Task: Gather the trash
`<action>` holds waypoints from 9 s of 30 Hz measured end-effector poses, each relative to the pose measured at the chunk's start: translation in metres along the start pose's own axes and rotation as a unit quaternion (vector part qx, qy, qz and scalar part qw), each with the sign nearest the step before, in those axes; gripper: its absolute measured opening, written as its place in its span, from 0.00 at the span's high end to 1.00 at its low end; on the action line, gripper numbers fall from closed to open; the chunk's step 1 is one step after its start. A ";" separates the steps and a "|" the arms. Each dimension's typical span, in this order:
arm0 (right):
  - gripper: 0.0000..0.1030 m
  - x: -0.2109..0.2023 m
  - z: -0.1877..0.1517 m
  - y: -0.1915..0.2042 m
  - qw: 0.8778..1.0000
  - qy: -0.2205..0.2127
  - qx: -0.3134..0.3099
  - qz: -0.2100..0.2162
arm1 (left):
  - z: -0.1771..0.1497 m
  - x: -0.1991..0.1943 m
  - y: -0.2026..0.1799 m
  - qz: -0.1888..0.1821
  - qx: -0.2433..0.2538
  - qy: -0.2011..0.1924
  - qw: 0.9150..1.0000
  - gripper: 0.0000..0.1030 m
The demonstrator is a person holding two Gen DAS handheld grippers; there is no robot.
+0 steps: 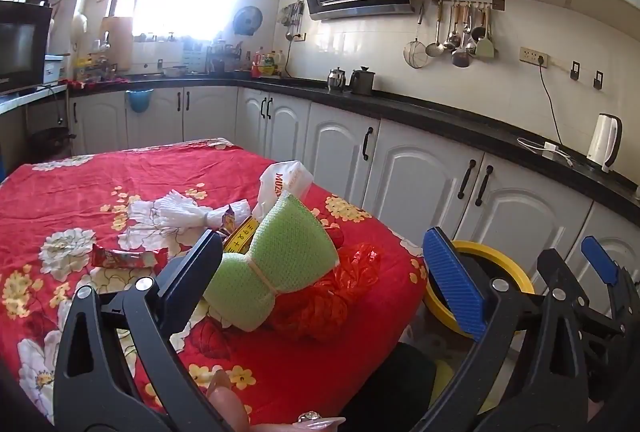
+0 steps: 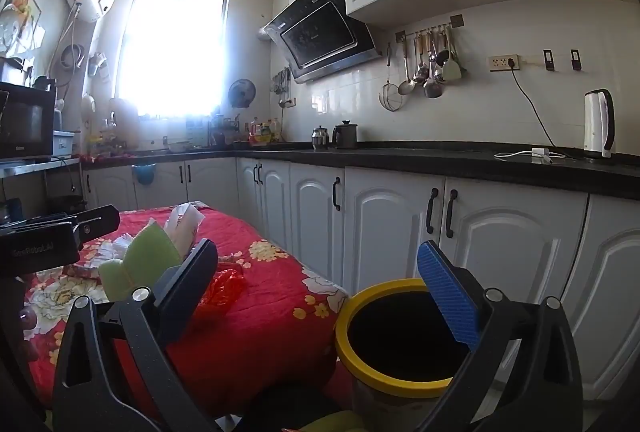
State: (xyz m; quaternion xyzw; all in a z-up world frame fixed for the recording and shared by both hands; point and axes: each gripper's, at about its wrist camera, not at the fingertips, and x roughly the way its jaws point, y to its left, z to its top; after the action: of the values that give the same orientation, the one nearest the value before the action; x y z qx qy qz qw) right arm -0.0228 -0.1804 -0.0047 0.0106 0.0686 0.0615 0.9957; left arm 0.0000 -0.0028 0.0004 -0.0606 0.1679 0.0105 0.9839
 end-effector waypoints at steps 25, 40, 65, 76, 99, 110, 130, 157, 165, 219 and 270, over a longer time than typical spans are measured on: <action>0.06 0.005 -0.001 -0.004 1.000 0.006 0.002 -0.004 | -0.003 -0.001 0.006 -0.002 -0.003 0.006 1.000 0.10; 0.06 0.004 -0.002 -0.004 1.000 0.008 0.005 -0.007 | -0.006 -0.001 0.003 -0.001 -0.002 0.007 1.000 0.10; 0.06 0.023 -0.005 0.014 0.998 0.046 -0.004 0.042 | 0.003 0.008 0.038 0.030 -0.033 0.006 0.999 0.10; 0.06 0.050 0.005 0.036 0.994 0.074 -0.009 0.085 | 0.017 0.015 0.079 0.070 -0.055 0.013 0.996 0.10; 0.06 0.184 -0.036 0.049 0.950 0.263 0.059 0.155 | 0.029 0.093 0.079 -0.103 0.059 0.136 0.984 0.11; 0.46 0.208 -0.054 0.054 0.912 0.333 0.100 0.217 | 0.027 0.150 0.070 -0.189 0.064 0.227 0.953 0.11; 0.89 0.192 -0.044 0.057 0.915 0.306 0.098 0.245 | 0.015 0.146 0.065 -0.212 0.052 0.247 0.944 0.64; 0.90 0.157 0.002 -0.032 0.955 0.212 0.124 0.168 | 0.057 0.128 0.020 -0.229 -0.012 0.173 0.958 0.66; 0.90 0.151 0.002 -0.072 0.963 0.197 0.134 0.125 | 0.054 0.139 -0.006 -0.225 -0.018 0.166 0.960 0.66; 0.78 0.147 -0.061 -0.224 0.956 0.226 0.173 -0.074 | -0.031 0.246 -0.198 -0.291 -0.013 0.230 0.928 0.62; 0.23 0.124 0.012 -0.119 0.979 0.161 0.123 0.026 | 0.039 0.135 -0.047 -0.118 0.003 0.091 0.989 0.11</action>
State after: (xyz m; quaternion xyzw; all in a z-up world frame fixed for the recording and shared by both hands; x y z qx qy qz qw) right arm 0.1147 -0.2829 -0.0127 0.1245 0.2344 0.0791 0.9609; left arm 0.1418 -0.0443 -0.0022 -0.0779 0.2482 -0.1119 0.9591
